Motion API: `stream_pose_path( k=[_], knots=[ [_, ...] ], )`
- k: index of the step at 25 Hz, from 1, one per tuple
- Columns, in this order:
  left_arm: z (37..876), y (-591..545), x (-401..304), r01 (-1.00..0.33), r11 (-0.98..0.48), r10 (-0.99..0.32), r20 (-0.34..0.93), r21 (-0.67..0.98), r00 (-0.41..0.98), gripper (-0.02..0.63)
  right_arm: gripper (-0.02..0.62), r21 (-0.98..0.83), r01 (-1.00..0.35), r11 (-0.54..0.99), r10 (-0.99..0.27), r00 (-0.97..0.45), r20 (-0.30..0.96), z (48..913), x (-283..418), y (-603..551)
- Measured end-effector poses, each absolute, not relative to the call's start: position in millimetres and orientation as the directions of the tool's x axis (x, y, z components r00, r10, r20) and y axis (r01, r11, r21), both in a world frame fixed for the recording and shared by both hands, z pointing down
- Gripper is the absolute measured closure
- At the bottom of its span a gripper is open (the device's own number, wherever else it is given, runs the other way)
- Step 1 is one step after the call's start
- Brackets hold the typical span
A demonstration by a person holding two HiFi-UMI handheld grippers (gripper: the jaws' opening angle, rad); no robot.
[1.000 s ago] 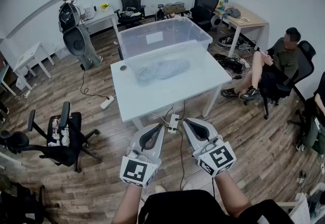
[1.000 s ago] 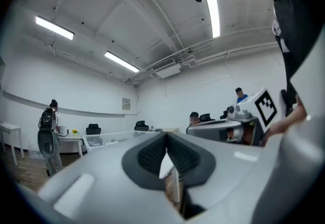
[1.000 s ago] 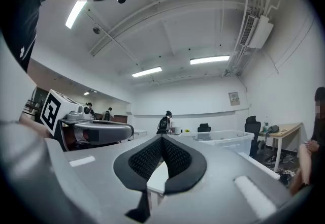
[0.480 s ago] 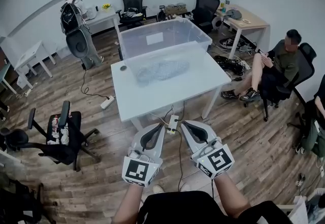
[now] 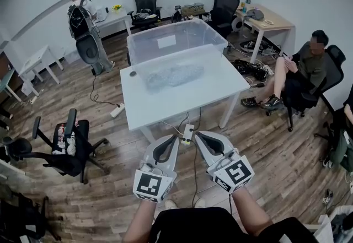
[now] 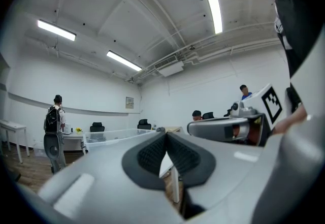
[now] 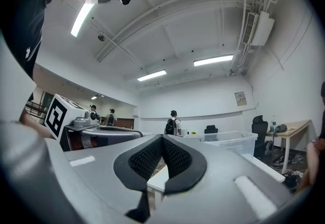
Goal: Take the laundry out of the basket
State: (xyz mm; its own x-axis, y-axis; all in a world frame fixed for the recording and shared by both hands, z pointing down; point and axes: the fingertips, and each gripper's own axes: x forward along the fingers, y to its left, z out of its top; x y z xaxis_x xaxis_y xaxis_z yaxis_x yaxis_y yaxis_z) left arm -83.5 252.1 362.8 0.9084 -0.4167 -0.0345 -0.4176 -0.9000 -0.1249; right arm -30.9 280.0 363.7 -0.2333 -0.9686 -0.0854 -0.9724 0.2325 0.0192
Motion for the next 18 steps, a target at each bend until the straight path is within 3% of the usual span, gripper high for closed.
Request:
stream_pose_path(
  k=[18],
  knots=[
    [372.7, 290.3, -52.5, -0.443, -0.890, -0.444, -0.011, -0.107, 0.896, 0.598, 0.597, -0.011, -0.963, 0.269, -0.960, -0.267, -0.089, 373.9, 4.4, 314.1]
  ],
)
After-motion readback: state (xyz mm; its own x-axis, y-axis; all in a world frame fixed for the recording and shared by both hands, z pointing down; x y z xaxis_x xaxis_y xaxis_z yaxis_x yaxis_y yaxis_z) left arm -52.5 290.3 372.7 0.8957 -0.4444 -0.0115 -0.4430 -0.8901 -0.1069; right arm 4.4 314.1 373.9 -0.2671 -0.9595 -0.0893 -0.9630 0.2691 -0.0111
